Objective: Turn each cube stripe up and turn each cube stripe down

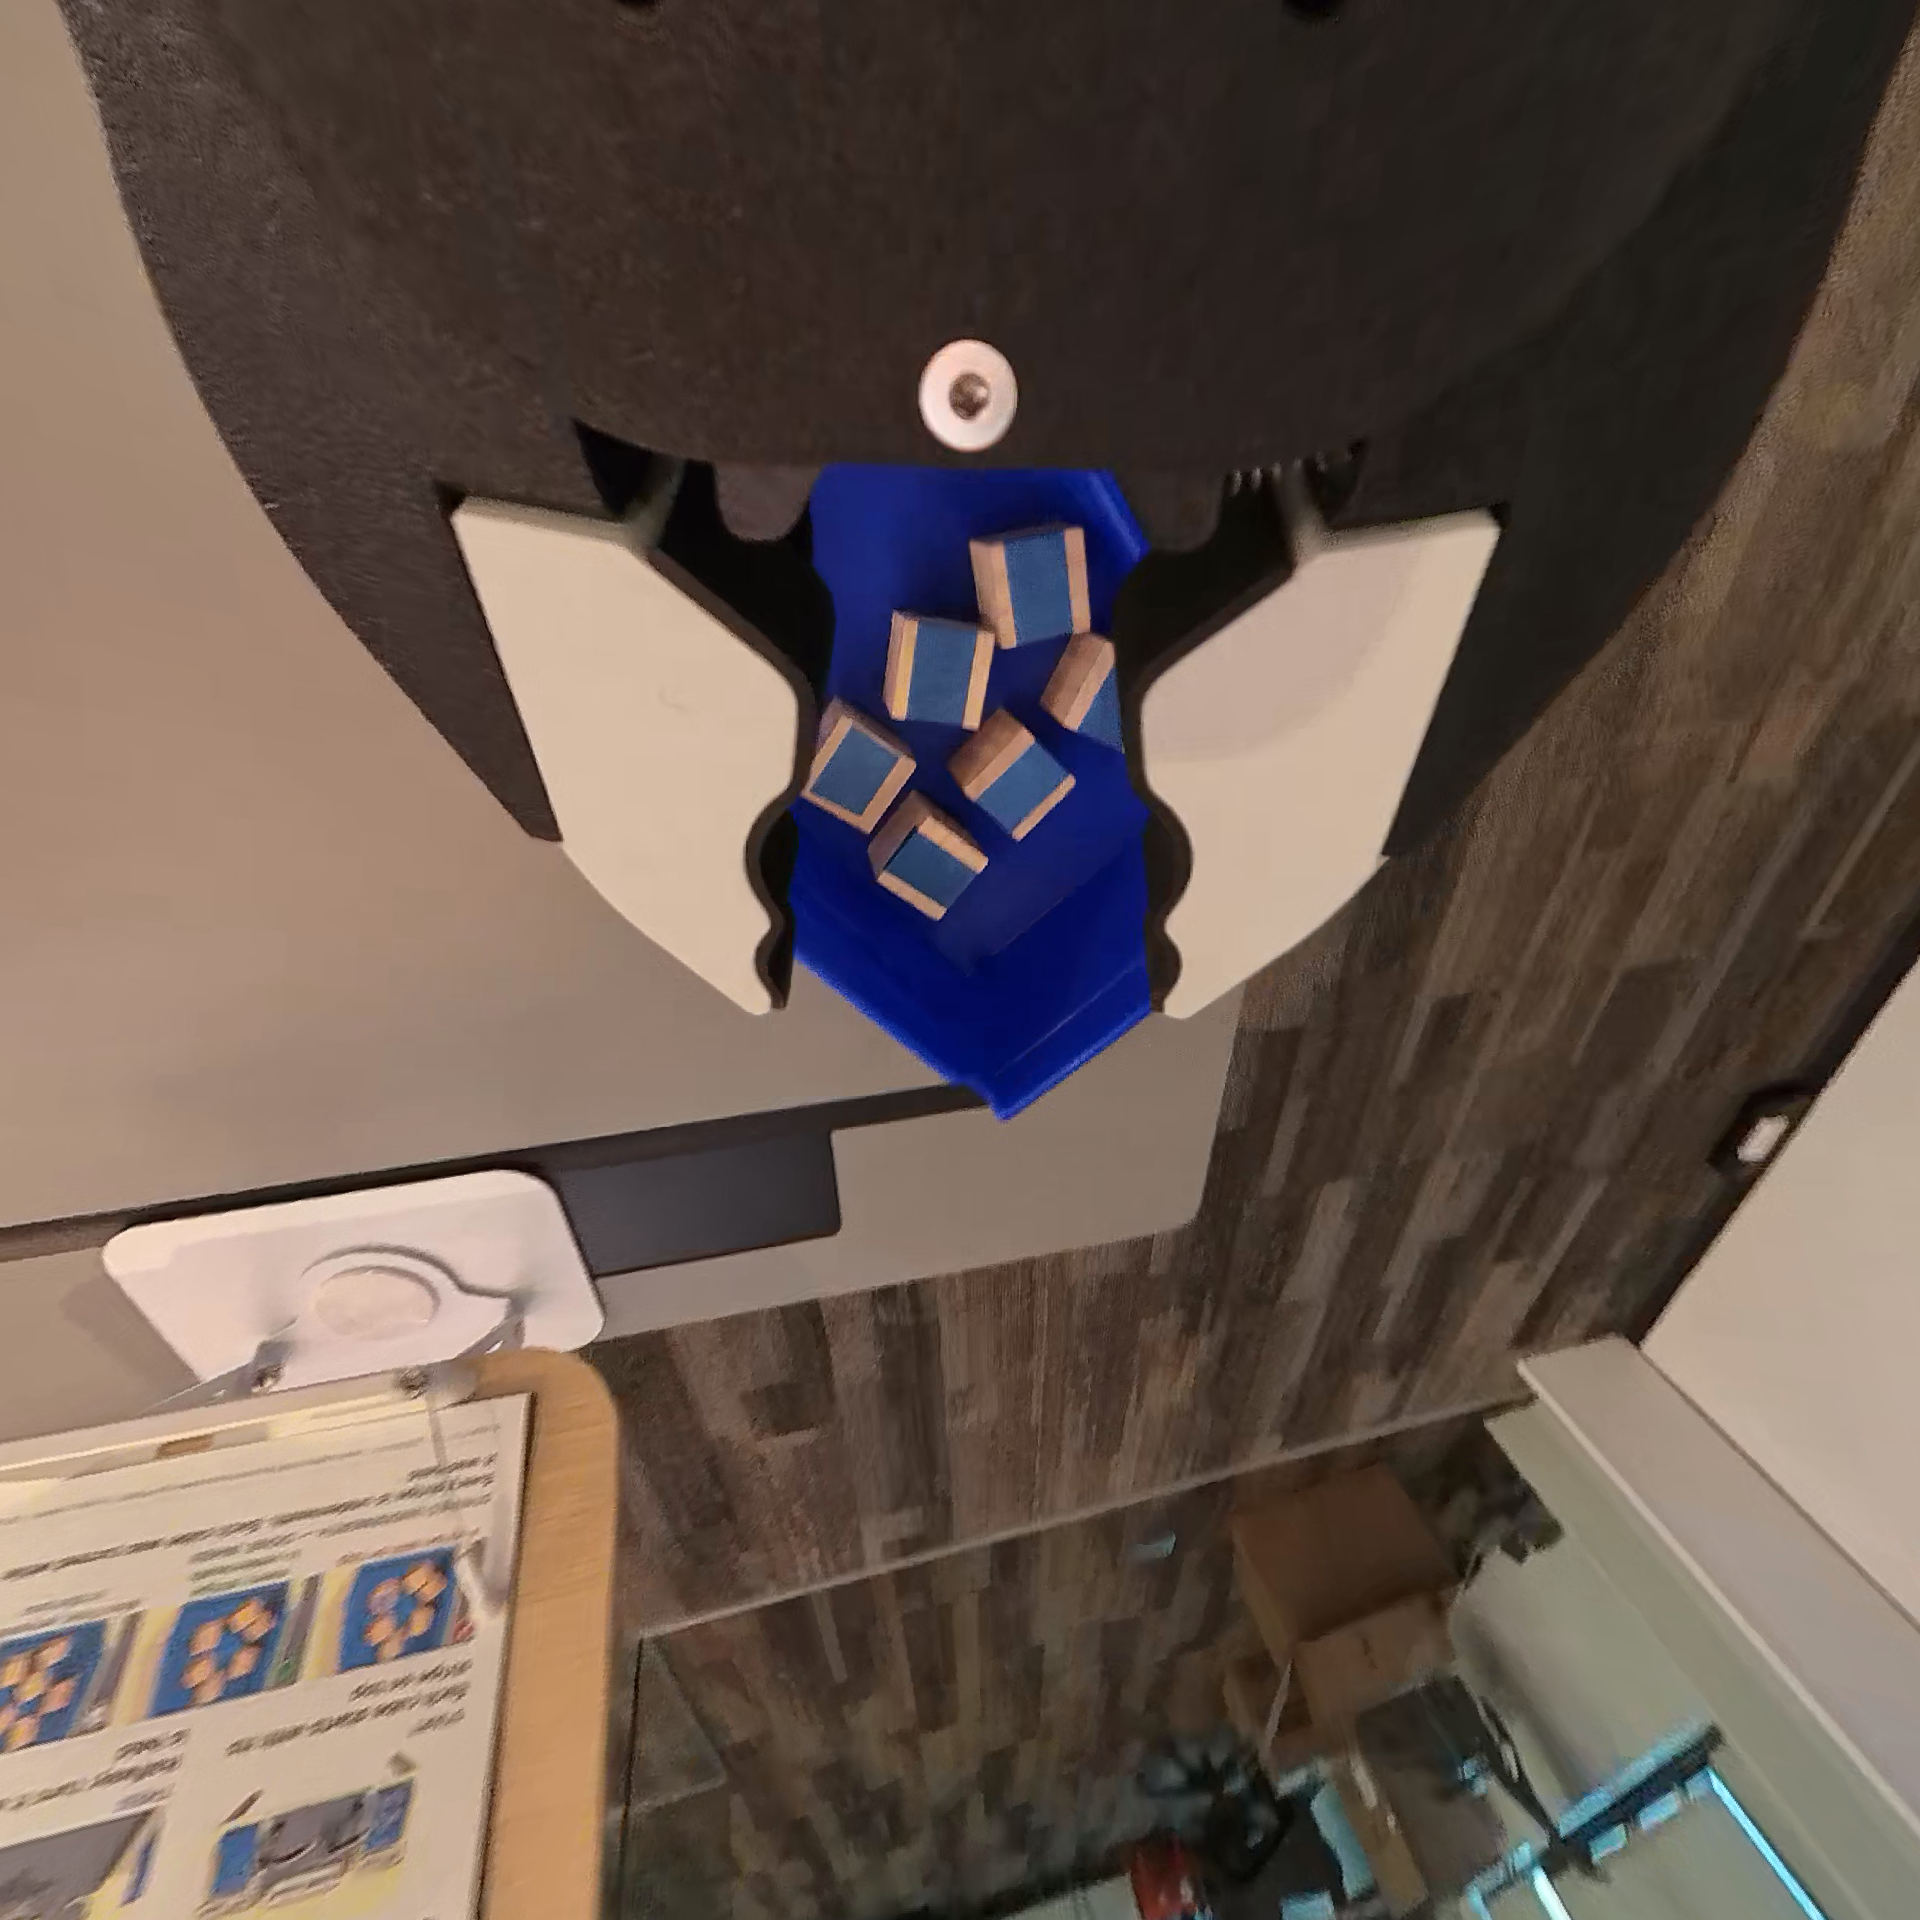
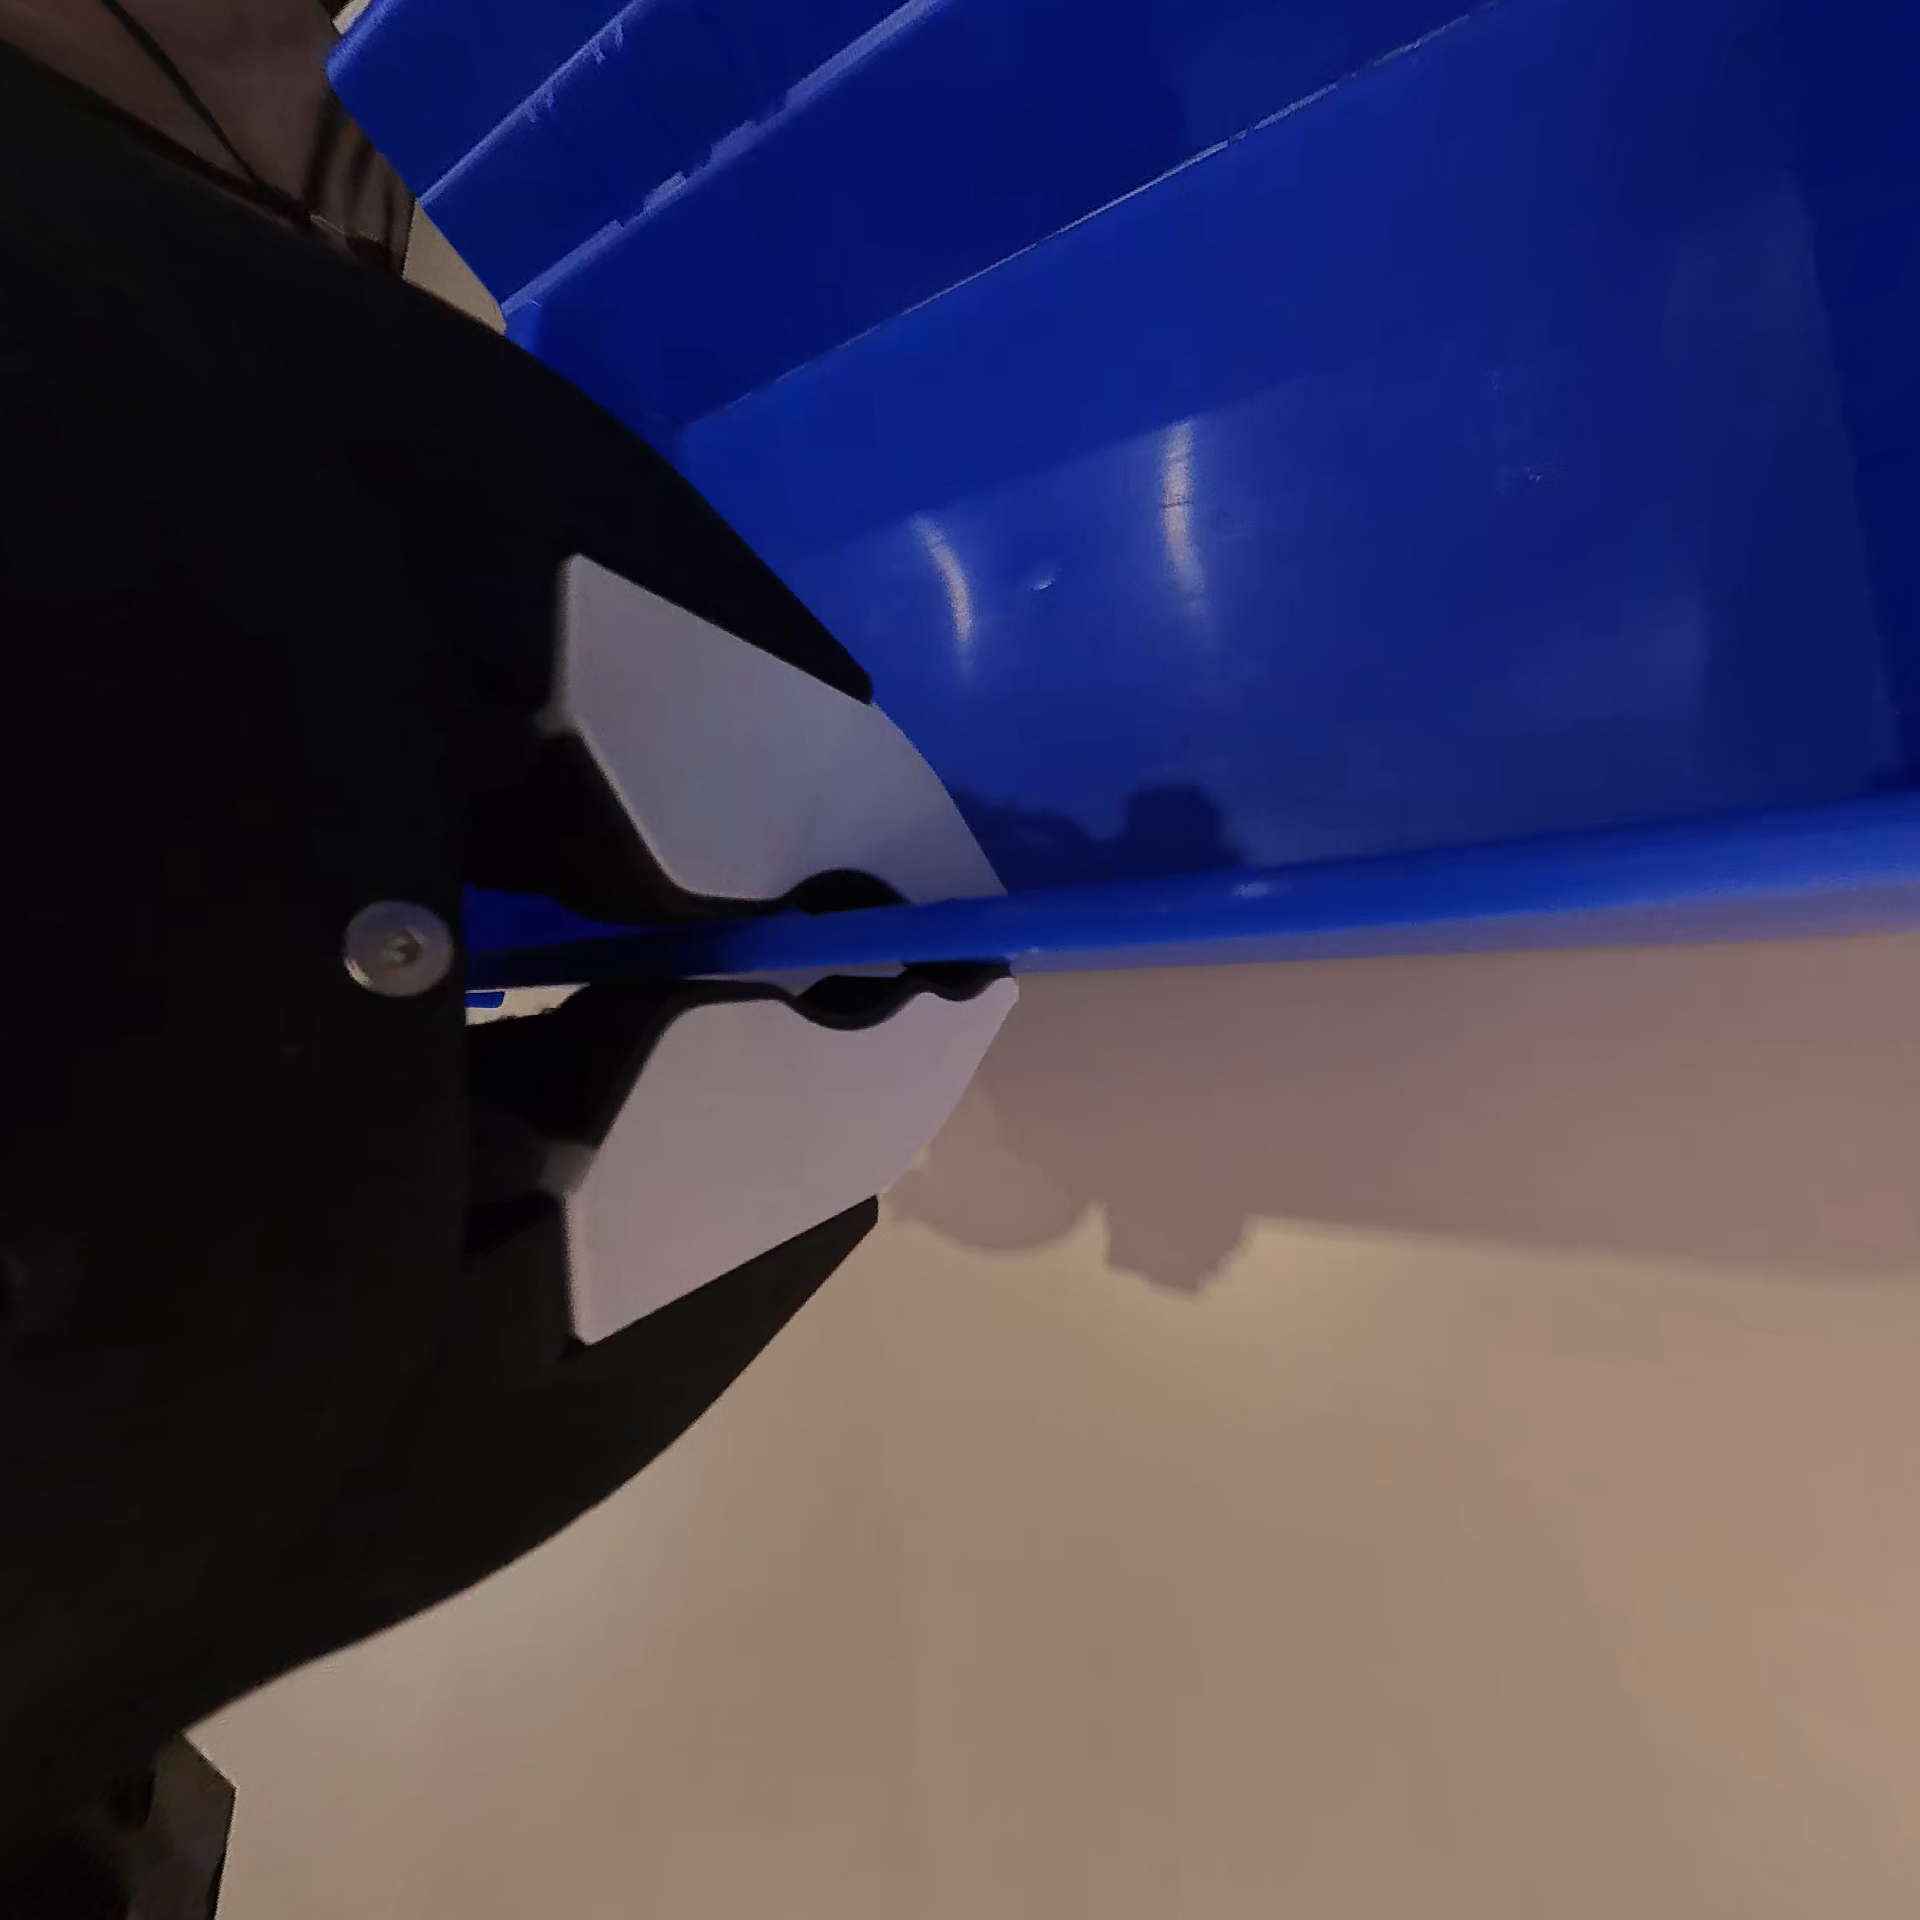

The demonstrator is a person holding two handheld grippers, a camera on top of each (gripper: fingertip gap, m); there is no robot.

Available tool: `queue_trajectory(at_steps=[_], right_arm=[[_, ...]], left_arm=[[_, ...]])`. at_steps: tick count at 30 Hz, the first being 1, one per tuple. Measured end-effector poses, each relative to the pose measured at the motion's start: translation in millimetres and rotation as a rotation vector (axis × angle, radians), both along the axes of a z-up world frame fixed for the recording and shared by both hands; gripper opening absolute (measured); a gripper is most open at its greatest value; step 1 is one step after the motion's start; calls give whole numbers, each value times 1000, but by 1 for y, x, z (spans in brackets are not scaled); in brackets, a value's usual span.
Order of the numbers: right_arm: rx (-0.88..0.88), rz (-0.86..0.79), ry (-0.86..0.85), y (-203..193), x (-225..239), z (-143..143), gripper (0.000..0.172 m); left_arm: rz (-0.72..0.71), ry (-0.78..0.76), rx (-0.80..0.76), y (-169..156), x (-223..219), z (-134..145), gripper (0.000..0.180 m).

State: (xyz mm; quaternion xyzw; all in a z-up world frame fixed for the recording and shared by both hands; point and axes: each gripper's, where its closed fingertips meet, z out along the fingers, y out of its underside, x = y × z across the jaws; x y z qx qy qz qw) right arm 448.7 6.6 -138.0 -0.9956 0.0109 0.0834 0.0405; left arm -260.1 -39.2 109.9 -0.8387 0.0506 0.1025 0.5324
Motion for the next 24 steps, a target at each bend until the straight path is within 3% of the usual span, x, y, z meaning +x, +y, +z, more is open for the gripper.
queue_trajectory(at_steps=[4,7,13,17,24], right_arm=[[16,-26,-5,0,7,1,5],[164,-65,14,12,6,18,14],[585,-122,-40,27,18,108,43],[810,-88,-29,26,3,162,44],[769,-7,-68,21,-9,157,44]], left_arm=[[80,-96,-66,-11,-36,-12,67],[206,-125,-88,-27,-78,-20,66],[328,-256,-283,-52,-128,-69,68],[318,-387,-398,-42,-135,-105,69],[400,-469,-610,-43,-155,-166,57]])
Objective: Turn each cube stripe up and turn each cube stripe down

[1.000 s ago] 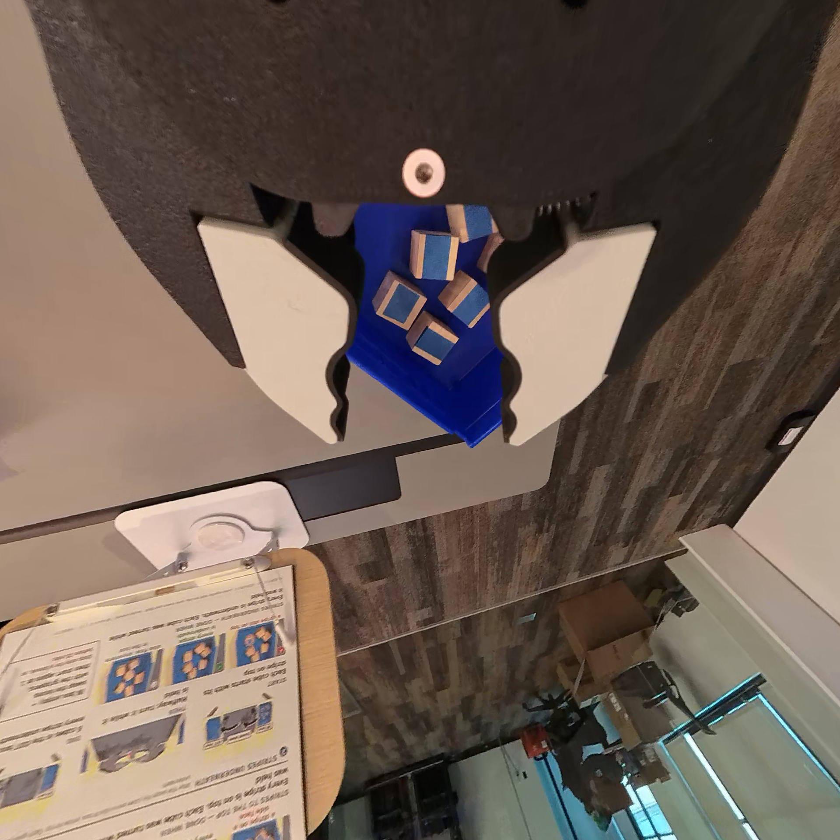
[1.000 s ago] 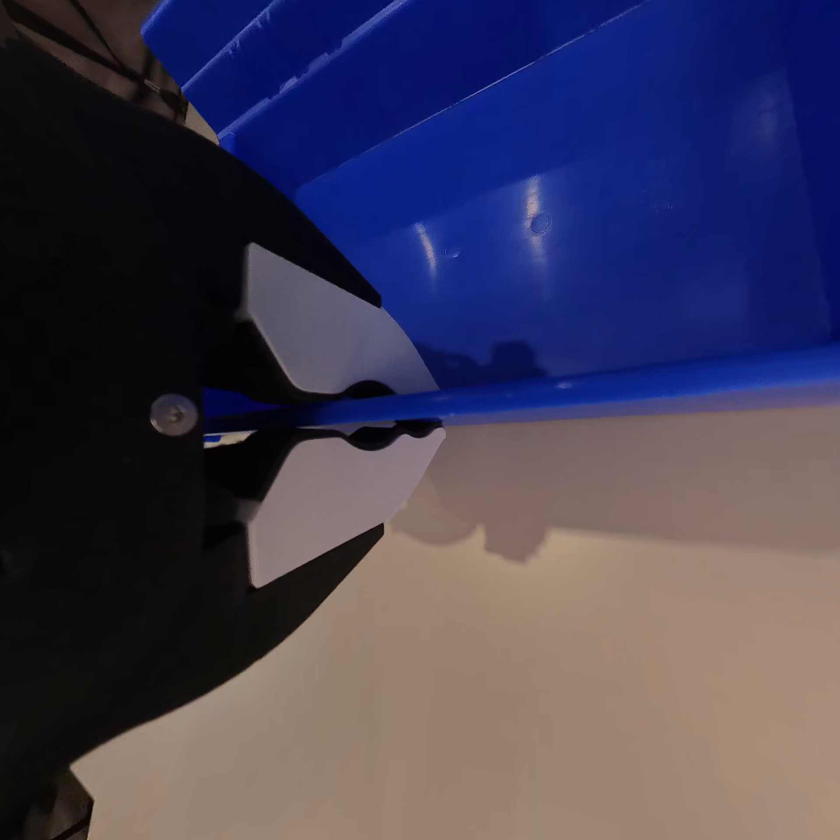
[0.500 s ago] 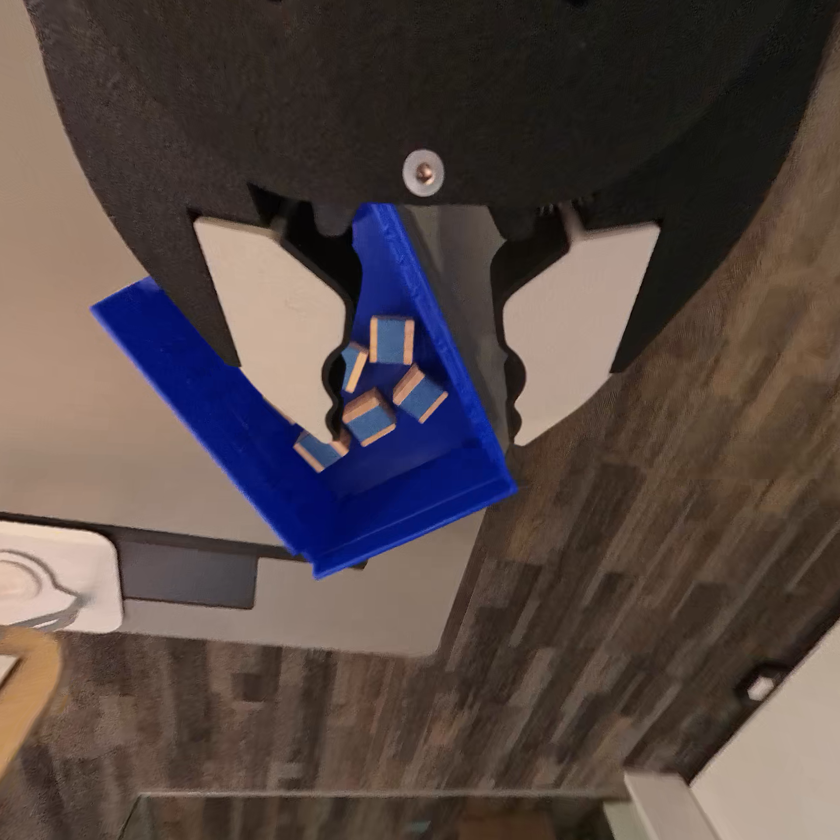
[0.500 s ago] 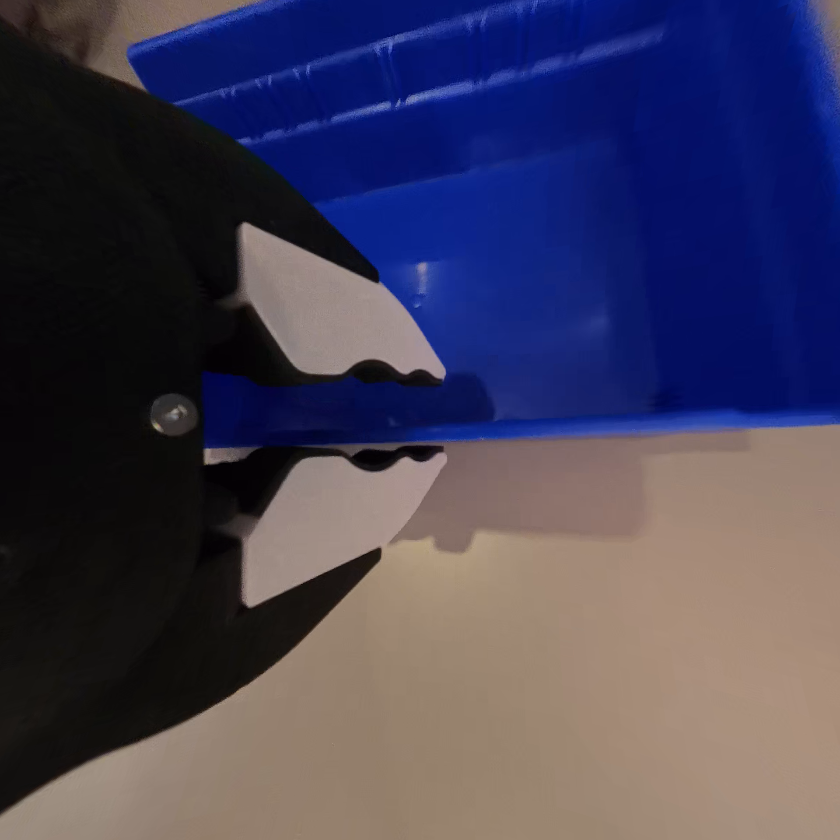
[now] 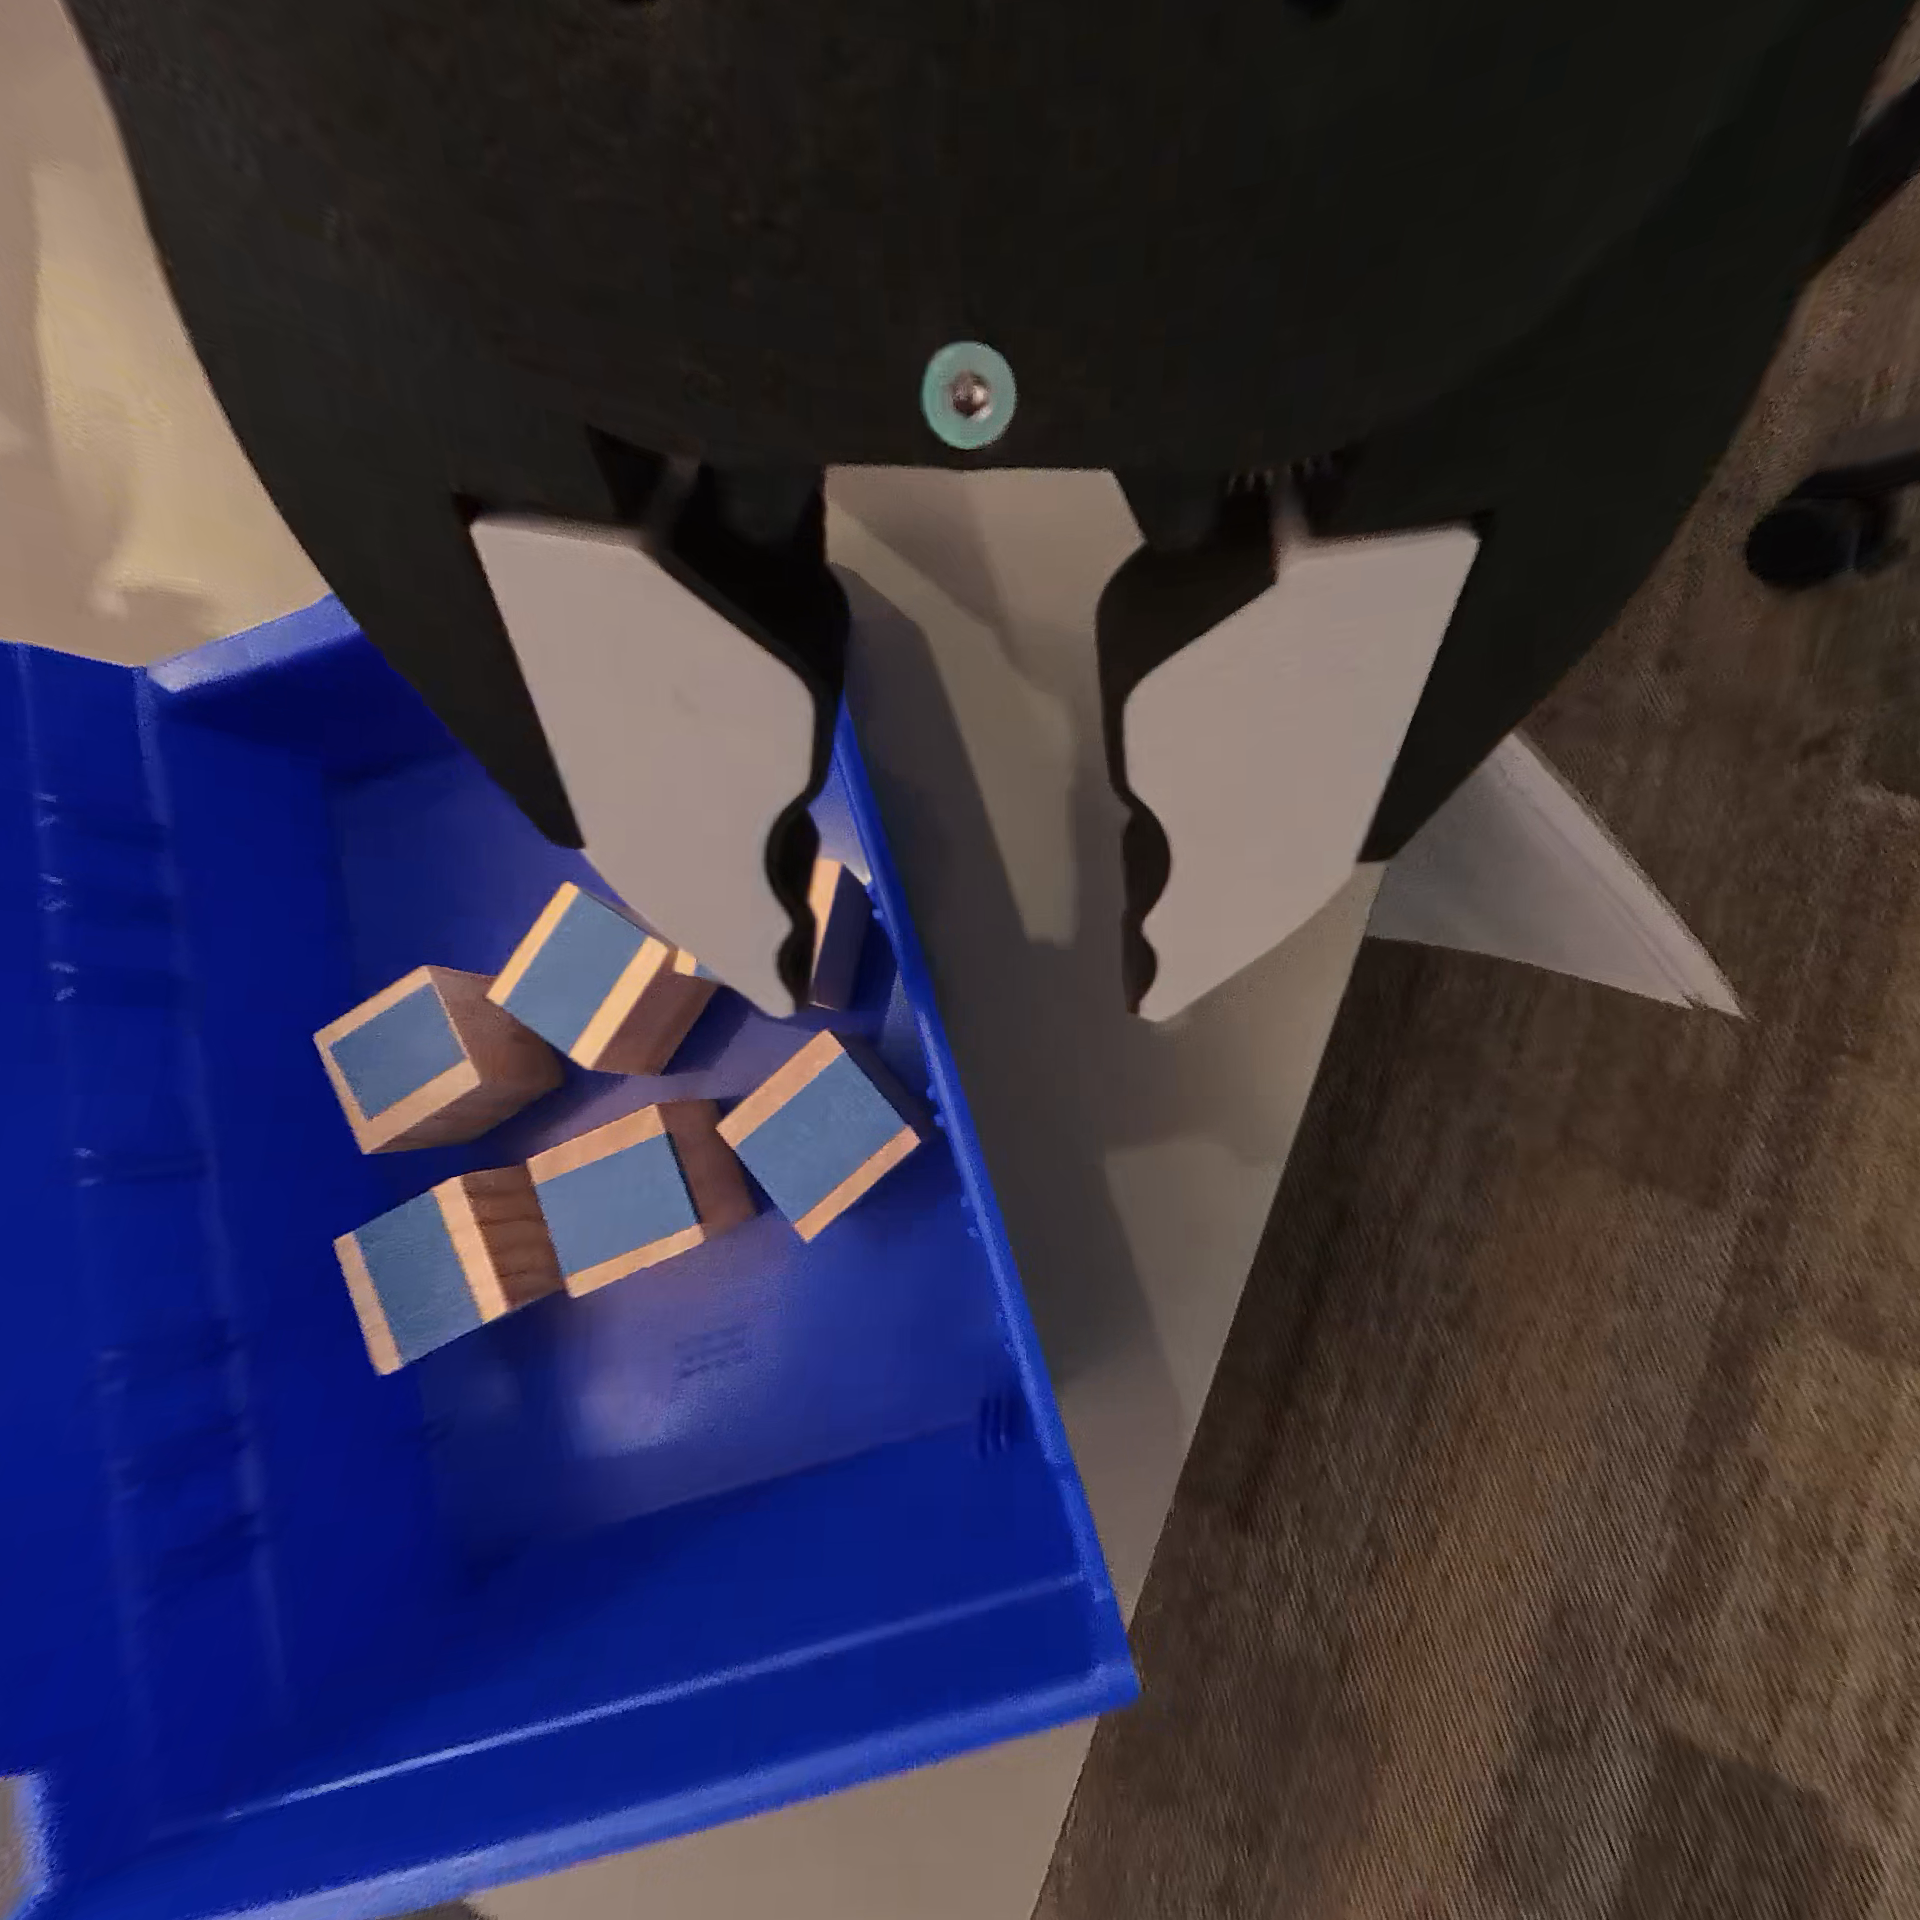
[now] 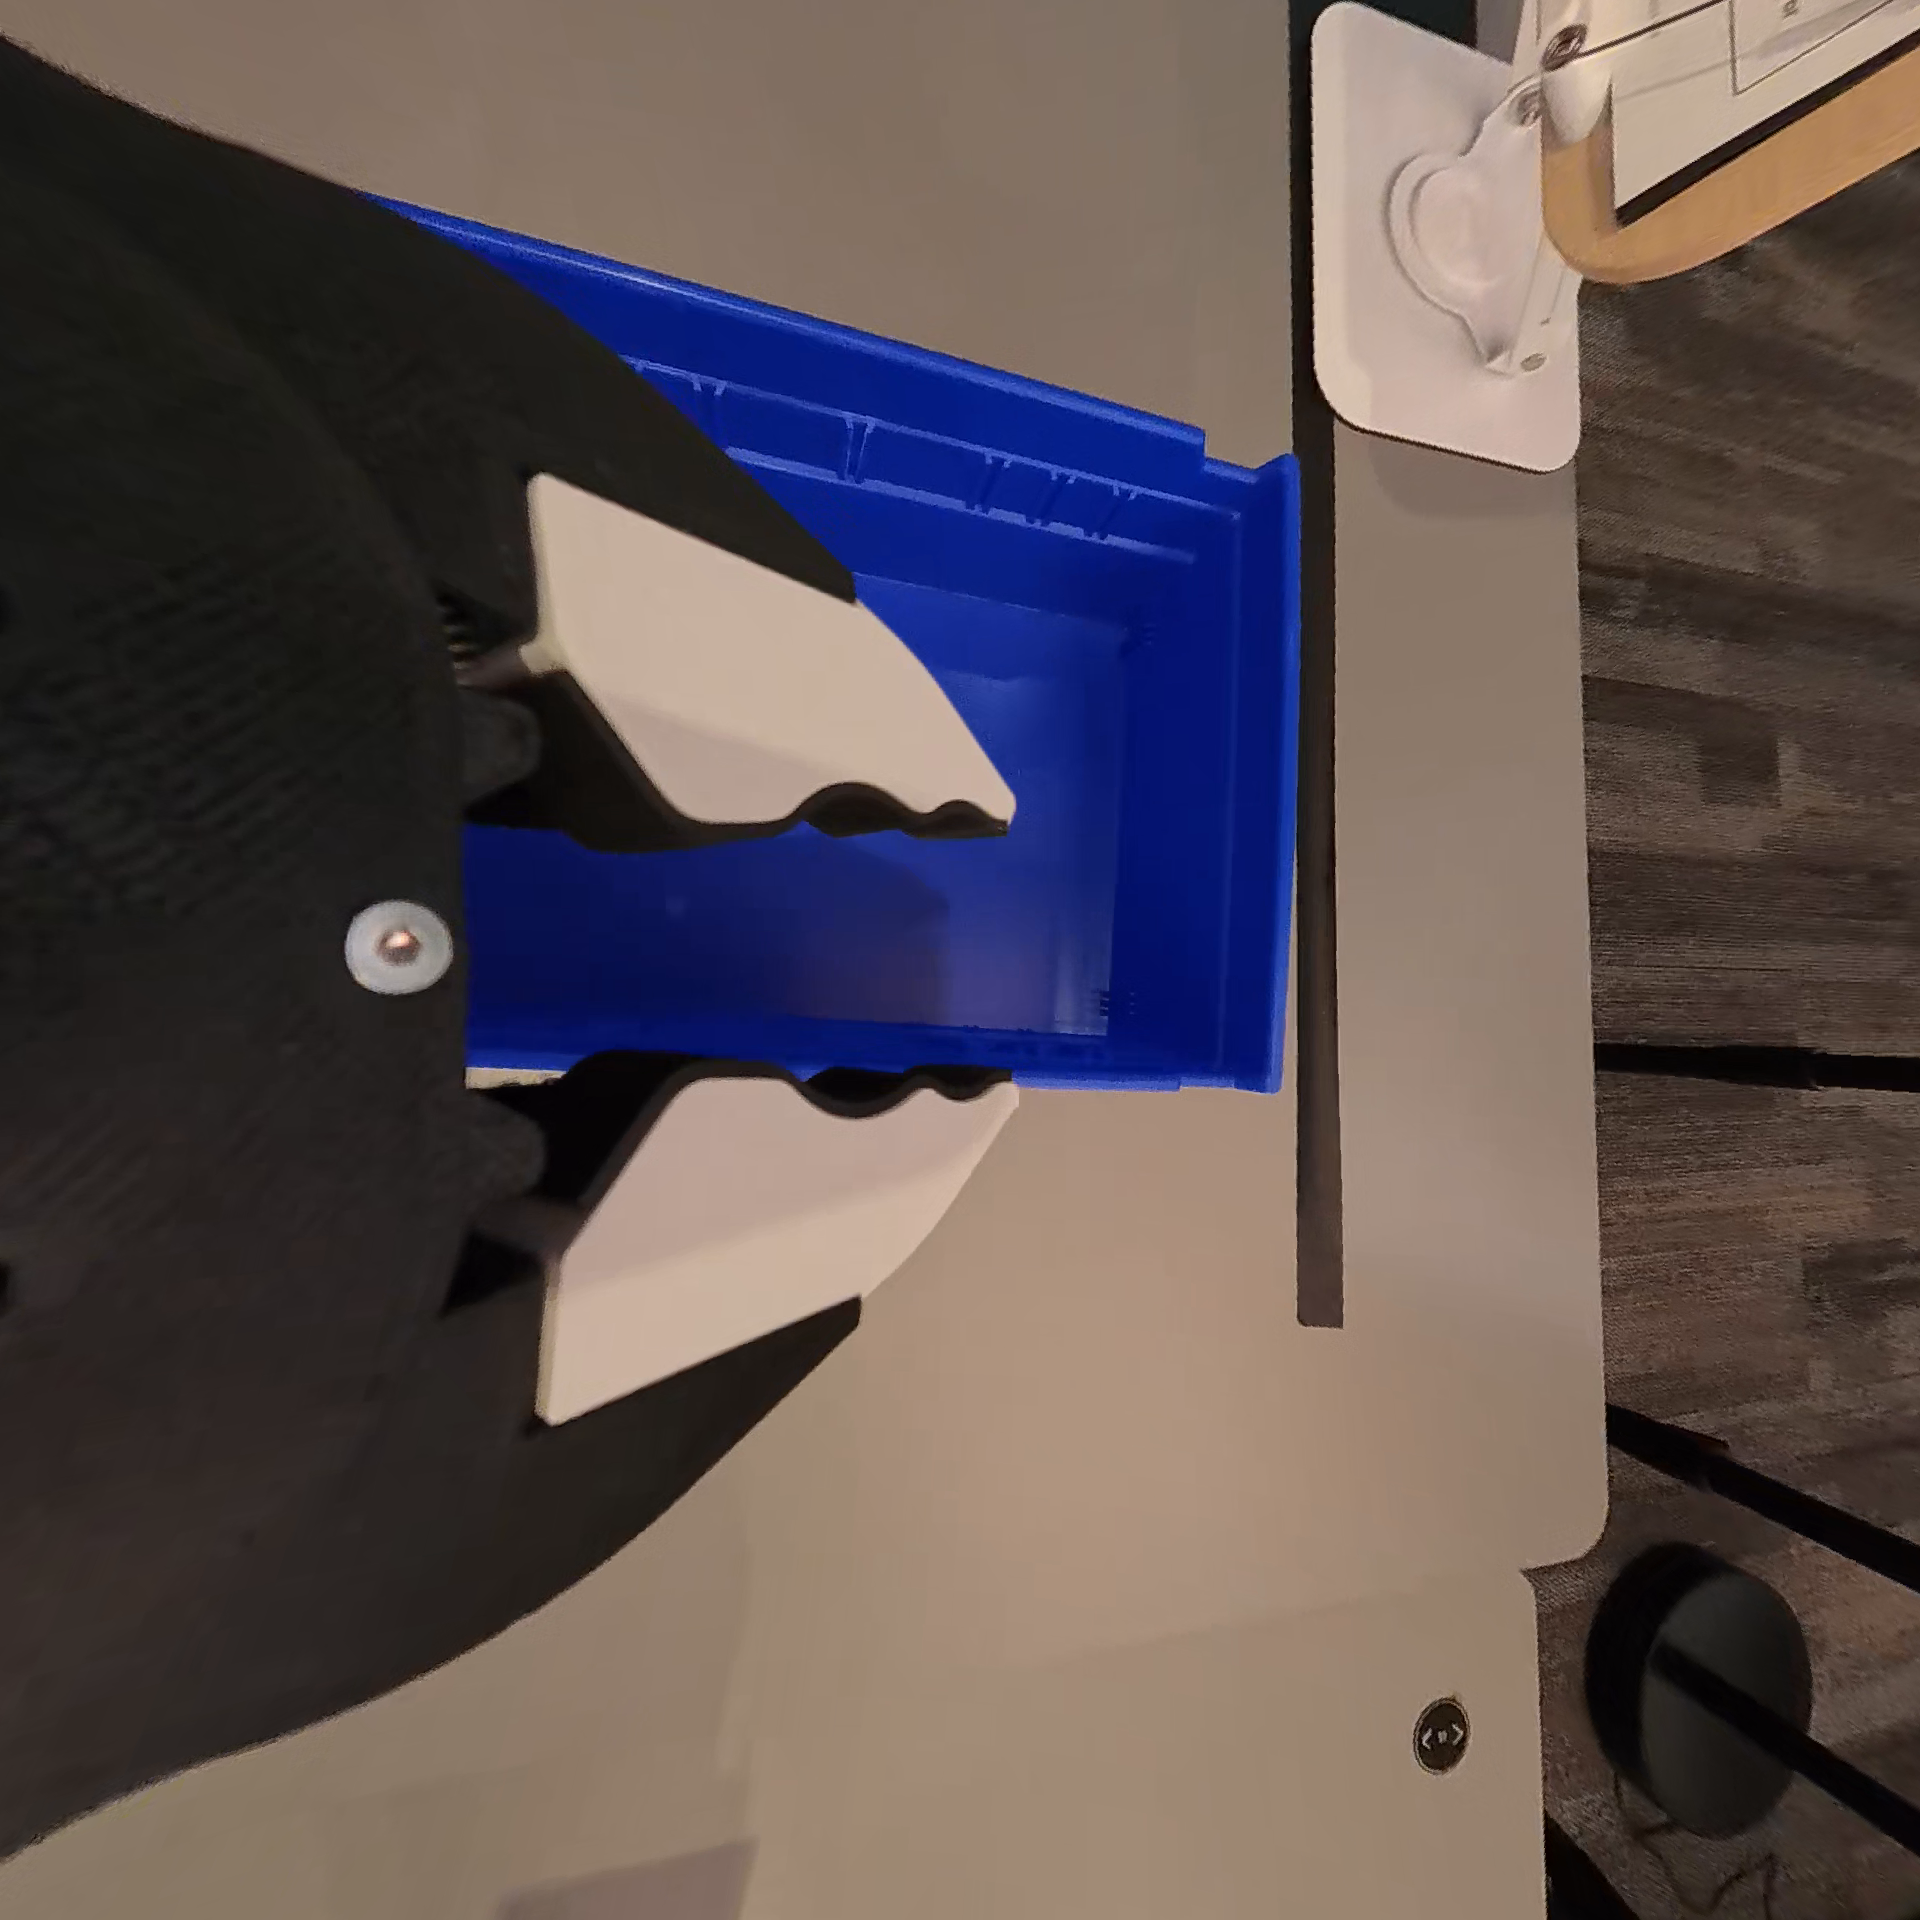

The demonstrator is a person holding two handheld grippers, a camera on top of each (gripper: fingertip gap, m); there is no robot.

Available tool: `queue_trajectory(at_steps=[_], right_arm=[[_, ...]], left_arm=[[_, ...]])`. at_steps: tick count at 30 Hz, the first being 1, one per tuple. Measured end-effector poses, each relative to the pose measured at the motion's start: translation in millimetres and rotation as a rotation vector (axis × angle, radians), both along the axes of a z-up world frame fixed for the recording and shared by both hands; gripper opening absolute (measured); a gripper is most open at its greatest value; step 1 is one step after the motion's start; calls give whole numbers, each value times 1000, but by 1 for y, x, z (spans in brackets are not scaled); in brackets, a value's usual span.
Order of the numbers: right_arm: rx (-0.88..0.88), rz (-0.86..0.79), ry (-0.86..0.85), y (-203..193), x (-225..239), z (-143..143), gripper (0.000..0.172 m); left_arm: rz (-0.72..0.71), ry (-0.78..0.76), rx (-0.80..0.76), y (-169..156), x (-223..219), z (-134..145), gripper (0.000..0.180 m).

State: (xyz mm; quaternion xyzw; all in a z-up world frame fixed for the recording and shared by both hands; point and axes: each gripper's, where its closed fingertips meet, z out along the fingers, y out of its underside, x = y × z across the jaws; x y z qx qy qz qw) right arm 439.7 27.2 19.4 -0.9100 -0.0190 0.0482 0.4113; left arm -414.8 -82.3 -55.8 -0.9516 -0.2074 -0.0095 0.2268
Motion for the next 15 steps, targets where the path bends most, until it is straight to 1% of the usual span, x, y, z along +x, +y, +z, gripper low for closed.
queue_trajectory(at_steps=[1,3,7,9,10,13,15], right_arm=[[-1,6,1,0,-2,0,44],[-4,20,6,0,-6,0,44],[-8,37,-4,-1,-10,1,44],[-13,49,-10,-1,-13,1,44],[-18,56,-13,-2,-14,0,44],[-26,68,-23,-1,-17,-1,44],[-28,81,-23,0,-21,-2,44]], left_arm=[[8,-21,-20,0,0,-6,50],[10,-57,-53,-1,3,-15,44],[-23,-78,-141,-2,8,-33,34],[-57,-106,-173,1,15,-40,25],[-78,-120,-188,2,20,-43,14],[-102,-37,-254,6,18,-45,13],[-127,-1,-242,19,19,-45,9]])
